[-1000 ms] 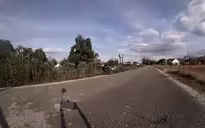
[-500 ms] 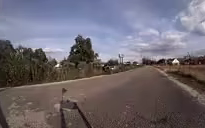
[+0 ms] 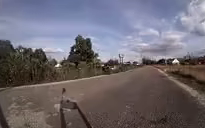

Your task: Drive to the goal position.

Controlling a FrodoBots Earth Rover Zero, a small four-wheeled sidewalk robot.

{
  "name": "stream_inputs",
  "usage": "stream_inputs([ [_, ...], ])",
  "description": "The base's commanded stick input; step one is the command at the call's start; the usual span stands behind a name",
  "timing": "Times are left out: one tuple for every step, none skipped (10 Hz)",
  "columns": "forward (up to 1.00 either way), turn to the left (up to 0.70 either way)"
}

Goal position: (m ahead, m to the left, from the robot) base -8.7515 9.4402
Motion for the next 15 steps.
stream_inputs([
  [0.02, 0.00],
  [0.01, 0.00],
  [0.04, 0.00],
  [0.04, 0.00],
  [0.04, 0.00],
  [0.02, 0.00],
  [0.00, 0.00],
  [0.00, 0.00],
  [0.02, 0.00],
  [0.04, 0.00],
  [0.04, 0.00],
  [0.04, 0.00],
  [0.04, 0.00],
  [0.04, 0.00],
  [0.04, 0.00],
])
